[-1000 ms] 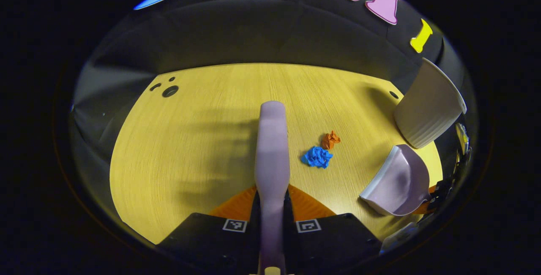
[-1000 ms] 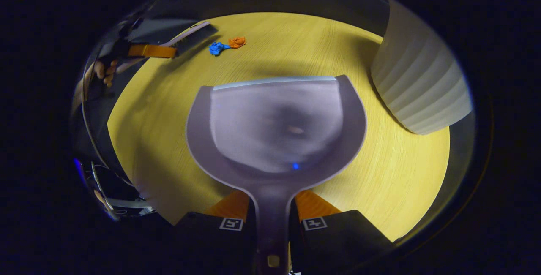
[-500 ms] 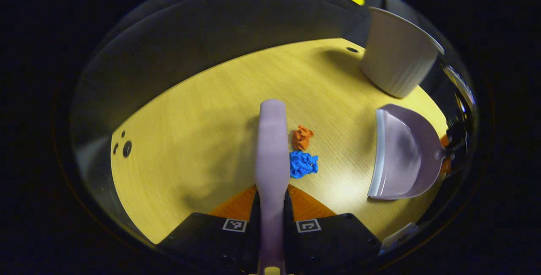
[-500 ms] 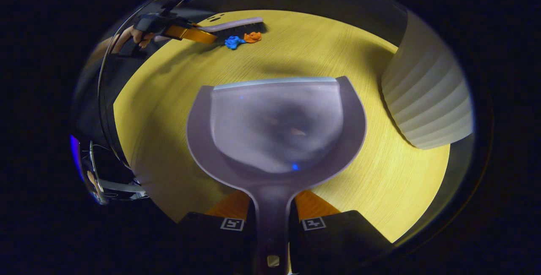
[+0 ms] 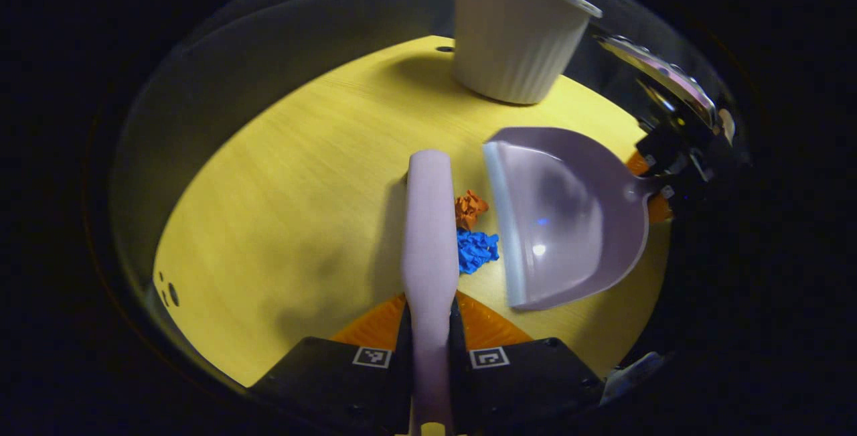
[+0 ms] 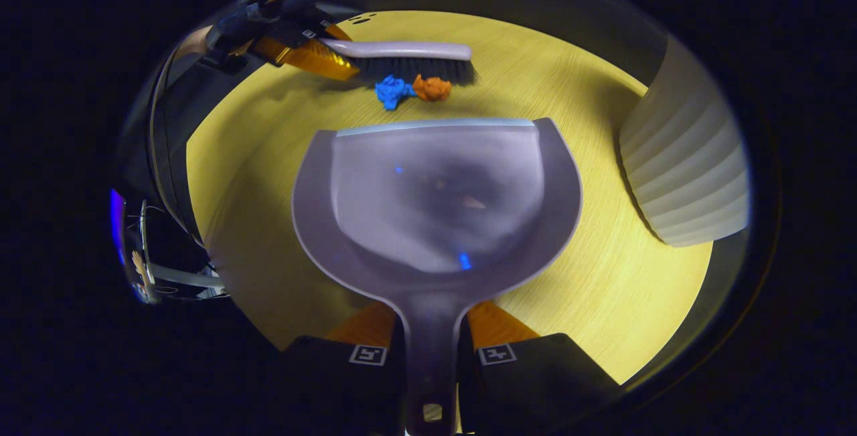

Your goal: Pick up the small broom and dustpan from the desktop, sweep the trash into the dustpan with the broom, and then empty the trash into the garbage bin.

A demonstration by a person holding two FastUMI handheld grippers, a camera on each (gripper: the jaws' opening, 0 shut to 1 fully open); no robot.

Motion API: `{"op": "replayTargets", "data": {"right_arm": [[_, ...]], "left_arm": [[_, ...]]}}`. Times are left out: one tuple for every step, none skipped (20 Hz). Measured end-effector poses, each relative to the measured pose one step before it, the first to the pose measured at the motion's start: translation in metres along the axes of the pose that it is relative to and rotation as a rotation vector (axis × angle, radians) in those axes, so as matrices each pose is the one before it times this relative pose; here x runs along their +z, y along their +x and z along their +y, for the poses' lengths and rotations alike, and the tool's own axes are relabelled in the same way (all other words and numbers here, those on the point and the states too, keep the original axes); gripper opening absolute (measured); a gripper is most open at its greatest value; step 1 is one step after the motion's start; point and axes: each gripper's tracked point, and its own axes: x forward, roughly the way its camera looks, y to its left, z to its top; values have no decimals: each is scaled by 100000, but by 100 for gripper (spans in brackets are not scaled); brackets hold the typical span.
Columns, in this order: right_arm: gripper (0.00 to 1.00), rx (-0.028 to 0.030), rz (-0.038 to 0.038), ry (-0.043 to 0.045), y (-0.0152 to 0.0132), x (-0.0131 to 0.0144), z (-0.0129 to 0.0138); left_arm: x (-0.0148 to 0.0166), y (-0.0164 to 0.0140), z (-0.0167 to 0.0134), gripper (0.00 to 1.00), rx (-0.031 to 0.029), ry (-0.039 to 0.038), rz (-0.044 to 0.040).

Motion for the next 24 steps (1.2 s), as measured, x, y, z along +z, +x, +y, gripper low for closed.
{"op": "replayTargets", "data": {"right_arm": [[34,161,-206,64,31,63,14],[34,115,-162,493,-47,-65,85],[39,37,50,356,-8,-100,105],[30,-114,-293,-20,16,-29,-12],[39,-400,420,-451,-108,-158,-76],[34,267,-242,-46,172,69,-75],[34,287,247,208,23,-19,46],[34,73,-51,-111,-24,144,18],[34,-25,-45,-123,3,128,-29],[30,13,-58,251,10,98,-12],[34,-11,-104,551,172,-326,-58],[34,-24,-173,372,36,129,14],[34,-177,157,166,-98,114,69],[34,-311,378,-353,-94,-103,30],[34,-259,-68,-206,-138,195,-14],[34,-128,-10,107,-75,74,58],[34,-49,-254,299,16,77,-28],[34,-209,-303,184,2,42,60],[34,-230,-364,-95,-3,128,32],[34,-227,-586,-237,70,-6,-24],[34,-221,-398,-542,89,77,-5],[34,-199,-331,-532,-75,-120,-133],[34,-230,-502,-464,-68,-3,-80],[34,-284,-699,-106,125,-56,-96]], "left_arm": [[-529,555,-1533,27,-2700,3489,2431],[-95,274,-1046,28,-1855,1276,675],[171,122,-1019,28,-1663,-1342,-216],[53,95,-628,28,-1710,-3808,-831],[51,-46,-384,28,158,-3351,-531],[45,-24,-238,28,-837,-3652,-1195],[-47,-64,-320,28,-1086,-2912,-747],[-265,-174,124,28,129,-3017,-867],[-6,-261,-24,27,1482,-2648,-1555],[84,-288,149,28,1759,-2883,-2145],[140,-398,67,28,1508,-3780,-3032],[289,-503,22,27,742,-4468,-3013],[196,-794,66,28,74,-4881,-2794],[42,-783,-231,27,-54,-4302,-3008],[-141,-419,47,27,188,-3861,-2964],[-141,-229,-171,27,48,-3338,-2741],[-201,70,-388,28,123,-2764,-2529],[-122,-152,-184,28,589,-1967,-2217],[-230,-98,-306,28,-10,-1602,-1719],[-216,216,-358,28,-776,-590,-770],[-267,147,-97,28,-39,1118,666],[-157,261,-243,28,308,1696,1488],[23,180,-384,28,51,1965,760],[322,139,-631,27,-46,2383,-309]]}}
